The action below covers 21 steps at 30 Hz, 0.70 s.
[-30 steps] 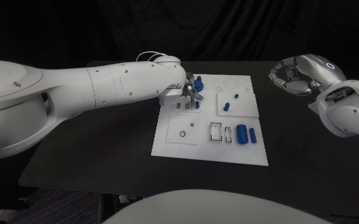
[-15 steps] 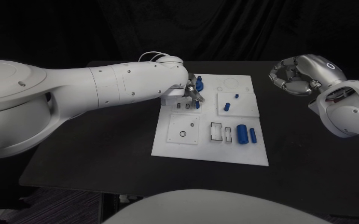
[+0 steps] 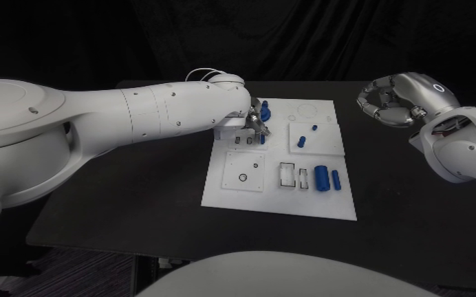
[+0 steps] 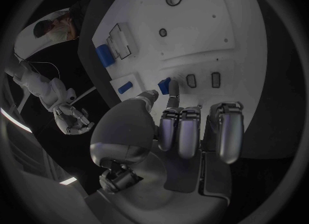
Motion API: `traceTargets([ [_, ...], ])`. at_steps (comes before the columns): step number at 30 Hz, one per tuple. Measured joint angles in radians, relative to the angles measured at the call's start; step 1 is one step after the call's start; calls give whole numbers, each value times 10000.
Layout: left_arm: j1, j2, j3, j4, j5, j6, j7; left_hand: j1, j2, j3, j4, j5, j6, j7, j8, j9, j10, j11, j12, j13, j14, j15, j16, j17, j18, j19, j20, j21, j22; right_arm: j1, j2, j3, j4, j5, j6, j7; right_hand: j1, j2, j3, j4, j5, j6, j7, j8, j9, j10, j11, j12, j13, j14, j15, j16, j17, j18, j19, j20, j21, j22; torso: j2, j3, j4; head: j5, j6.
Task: Assemble the parts on the task board
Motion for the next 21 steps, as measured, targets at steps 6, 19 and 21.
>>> traceTargets([
  [6,-6,20,0,-29,1,99,0,77,1,94,-94,62,0,0,0,-8,0,0,0,0,0,0,0,0,0,0,0,-51,0,-6,11,0,-7,0,0,1,0,0,0,0,0,0,0,0,8,0,0,0,-1,0,0,0,0,-1,0,0,0,0,-3,-6,0,2,0],
  [19,-30,88,0,-130,2,251,2,117,-39,176,-176,61,0,0,-47,-9,0,0,0,0,0,0,0,0,0,0,1,-51,0,-14,22,0,-18,0,1,2,40,40,0,0,0,0,0,0,17,0,0,0,10,0,0,0,-2,0,0,0,0,3,-12,-12,-8,0,0],
  [21,-35,99,0,-150,2,261,5,117,-39,176,-176,61,0,0,-47,-9,0,0,0,0,0,0,0,0,0,0,1,-51,0,-15,28,0,-26,0,2,2,42,39,2,-2,0,0,0,3,17,0,0,0,9,0,0,0,-2,-1,0,0,0,7,-12,-13,-9,-14,0],
])
